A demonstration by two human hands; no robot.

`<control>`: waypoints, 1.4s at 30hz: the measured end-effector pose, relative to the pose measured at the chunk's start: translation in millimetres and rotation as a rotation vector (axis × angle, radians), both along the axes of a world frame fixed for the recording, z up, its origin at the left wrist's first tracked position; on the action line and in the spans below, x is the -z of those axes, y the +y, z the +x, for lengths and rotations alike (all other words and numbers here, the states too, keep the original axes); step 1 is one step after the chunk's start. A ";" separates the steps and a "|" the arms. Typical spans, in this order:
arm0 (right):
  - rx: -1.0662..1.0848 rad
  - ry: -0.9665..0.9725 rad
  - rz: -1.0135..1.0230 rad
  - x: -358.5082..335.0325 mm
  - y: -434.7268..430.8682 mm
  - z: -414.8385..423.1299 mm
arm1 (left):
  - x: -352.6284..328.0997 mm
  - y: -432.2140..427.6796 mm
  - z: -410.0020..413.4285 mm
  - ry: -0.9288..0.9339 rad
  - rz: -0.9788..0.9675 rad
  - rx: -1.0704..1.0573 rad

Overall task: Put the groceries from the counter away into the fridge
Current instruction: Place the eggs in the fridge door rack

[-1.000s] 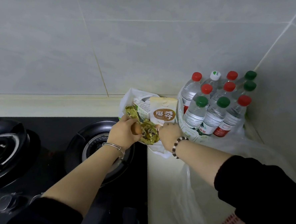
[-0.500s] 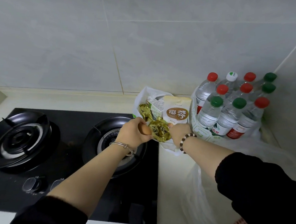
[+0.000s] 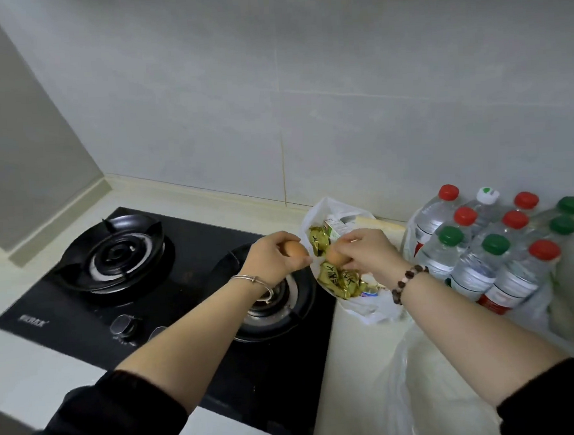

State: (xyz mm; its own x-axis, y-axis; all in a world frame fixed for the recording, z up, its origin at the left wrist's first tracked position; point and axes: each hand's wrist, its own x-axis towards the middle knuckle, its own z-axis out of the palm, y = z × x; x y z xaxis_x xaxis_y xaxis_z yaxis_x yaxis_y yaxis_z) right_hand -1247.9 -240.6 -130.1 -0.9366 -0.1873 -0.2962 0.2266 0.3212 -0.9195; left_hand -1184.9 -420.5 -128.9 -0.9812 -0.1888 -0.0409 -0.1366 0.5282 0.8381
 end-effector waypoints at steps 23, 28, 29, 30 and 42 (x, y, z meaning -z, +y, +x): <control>-0.937 -0.129 -0.486 -124.0 -291.6 371.3 | -136.4 -160.6 472.6 0.379 0.564 -0.888; -1.147 -0.023 -0.595 -165.5 -326.9 536.4 | -182.4 -151.6 636.8 0.439 0.463 -1.094; -1.184 -0.002 -0.622 -174.0 -328.8 568.6 | -192.0 -147.9 668.0 0.463 0.458 -1.130; -1.220 0.019 -0.647 -182.3 -329.1 598.8 | -201.0 -144.4 697.7 0.484 0.448 -1.165; -1.541 0.018 -0.939 -269.5 -320.7 827.2 | -294.4 -81.9 906.6 0.646 0.141 -1.456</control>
State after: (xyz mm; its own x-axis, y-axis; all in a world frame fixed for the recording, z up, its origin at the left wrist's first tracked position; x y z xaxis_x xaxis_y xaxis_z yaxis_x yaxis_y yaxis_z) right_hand -420.8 -561.2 139.4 0.2208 -0.8817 0.4170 0.2484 -0.3626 -0.8982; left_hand -278.3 -502.4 165.5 0.1652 -0.9672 0.1932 -0.0513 0.1872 0.9810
